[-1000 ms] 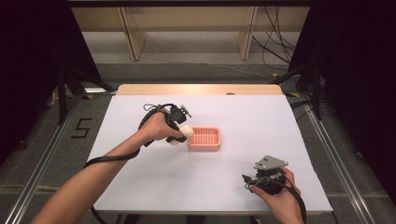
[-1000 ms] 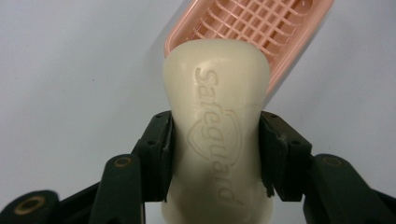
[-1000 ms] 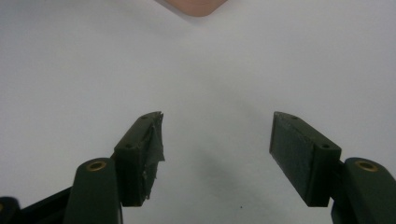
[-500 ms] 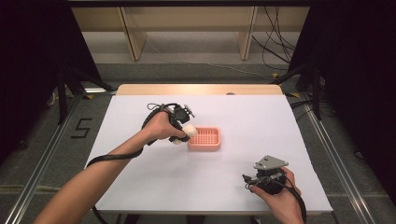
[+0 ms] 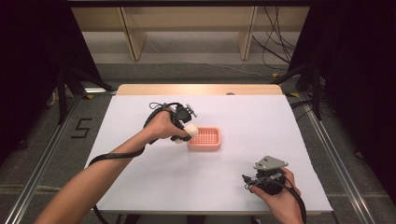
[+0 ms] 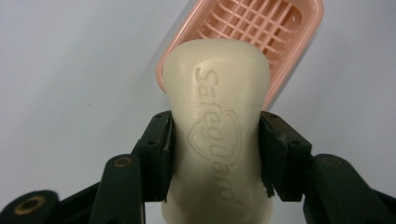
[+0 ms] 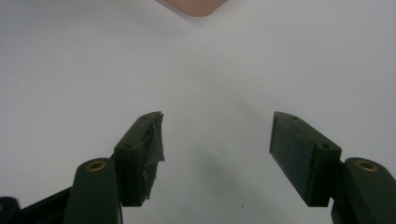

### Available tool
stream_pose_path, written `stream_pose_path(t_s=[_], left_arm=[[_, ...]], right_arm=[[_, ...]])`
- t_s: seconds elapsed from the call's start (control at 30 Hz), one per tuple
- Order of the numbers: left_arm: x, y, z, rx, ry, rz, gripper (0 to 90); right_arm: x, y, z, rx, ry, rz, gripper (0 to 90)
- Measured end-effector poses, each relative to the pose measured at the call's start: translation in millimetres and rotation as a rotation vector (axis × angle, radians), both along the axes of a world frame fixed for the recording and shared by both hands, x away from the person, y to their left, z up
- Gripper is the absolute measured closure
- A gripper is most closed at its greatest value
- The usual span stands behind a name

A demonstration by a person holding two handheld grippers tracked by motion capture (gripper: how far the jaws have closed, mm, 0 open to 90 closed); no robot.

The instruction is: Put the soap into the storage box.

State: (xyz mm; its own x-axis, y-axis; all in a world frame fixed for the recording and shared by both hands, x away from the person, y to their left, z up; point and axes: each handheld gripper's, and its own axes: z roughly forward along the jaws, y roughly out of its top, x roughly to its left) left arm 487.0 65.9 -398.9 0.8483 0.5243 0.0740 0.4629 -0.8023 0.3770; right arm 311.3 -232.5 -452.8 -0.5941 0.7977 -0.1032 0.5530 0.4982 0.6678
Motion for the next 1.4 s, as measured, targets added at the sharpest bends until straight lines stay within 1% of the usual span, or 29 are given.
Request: stream_pose_path(t_s=[0.07, 0.17, 0.3, 0.37, 0.43, 0.5, 0.53, 0.67, 0.77, 0.97, 1.0, 1.03, 1.07, 1.1, 1.23, 1.27, 1.4], left_arm=[[0.4, -1.0, 0.3, 0.002, -0.001, -0.007, 48.9], [0.3, -2.9, 0.1, -0.004, -0.002, -0.003, 48.8], [0.5, -5.2, -0.1, -0.005, -0.002, -0.004, 48.8], [1.2, -6.0, 0.0, 0.0, -0.006, -0.015, 48.8], [0.7, -7.4, -0.5, -0.003, -0.007, -0.011, 48.8], [1.4, -8.4, -0.4, 0.001, -0.006, -0.021, 48.8], [1.4, -8.9, -0.3, 0.002, -0.007, -0.022, 48.8], [2.1, -10.7, -0.4, 0.005, -0.008, -0.03, 48.8], [1.9, -12.2, -0.6, 0.0, -0.009, -0.024, 48.8], [2.4, -16.7, -0.3, 0.003, -0.012, -0.037, 48.8], [2.4, -17.2, -0.4, 0.002, -0.012, -0.037, 48.8], [2.4, -17.2, -0.4, 0.002, -0.012, -0.037, 48.8], [2.7, -18.0, -0.3, 0.004, -0.012, -0.043, 48.8], [2.9, -19.1, -0.2, 0.006, -0.012, -0.044, 48.8], [3.6, -21.3, -0.6, 0.004, -0.016, -0.044, 48.8], [4.1, -21.7, -0.9, 0.005, -0.016, -0.046, 48.8], [4.9, -23.9, -2.2, 0.006, -0.016, -0.048, 48.8]], right_arm=[[0.6, -0.9, -0.7, -0.01, -0.014, 0.009, 35.4], [0.3, -1.2, -0.6, -0.007, -0.007, 0.011, 35.5], [0.1, -1.5, -0.5, -0.006, -0.009, 0.01, 35.4], [0.0, -1.7, -0.5, -0.006, -0.009, 0.01, 35.4], [0.1, -1.8, -0.5, -0.007, -0.01, 0.011, 35.4], [-0.1, -1.9, -0.4, -0.006, -0.009, 0.011, 35.4], [-0.8, -1.1, 0.4, 0.004, 0.003, -0.003, 35.4], [-1.0, -1.3, 0.4, 0.009, 0.002, -0.006, 35.4], [-0.9, -1.9, 0.6, 0.0, -0.005, -0.004, 35.4], [-1.0, -2.1, 0.4, -0.001, -0.005, -0.003, 35.4], [-0.3, -2.8, -0.2, -0.008, -0.016, 0.006, 35.4], [-0.3, -2.8, -0.2, -0.008, -0.016, 0.006, 35.4], [-1.8, -1.5, -0.7, -0.001, -0.009, -0.009, 35.4], [-0.3, -3.2, -0.5, -0.01, -0.017, 0.009, 35.4], [-0.3, -3.5, -0.4, -0.01, -0.018, 0.01, 35.4], [-0.4, -3.9, 0.2, -0.012, -0.011, 0.012, 35.4], [-0.1, -4.6, 0.0, -0.014, -0.018, 0.012, 35.4]])
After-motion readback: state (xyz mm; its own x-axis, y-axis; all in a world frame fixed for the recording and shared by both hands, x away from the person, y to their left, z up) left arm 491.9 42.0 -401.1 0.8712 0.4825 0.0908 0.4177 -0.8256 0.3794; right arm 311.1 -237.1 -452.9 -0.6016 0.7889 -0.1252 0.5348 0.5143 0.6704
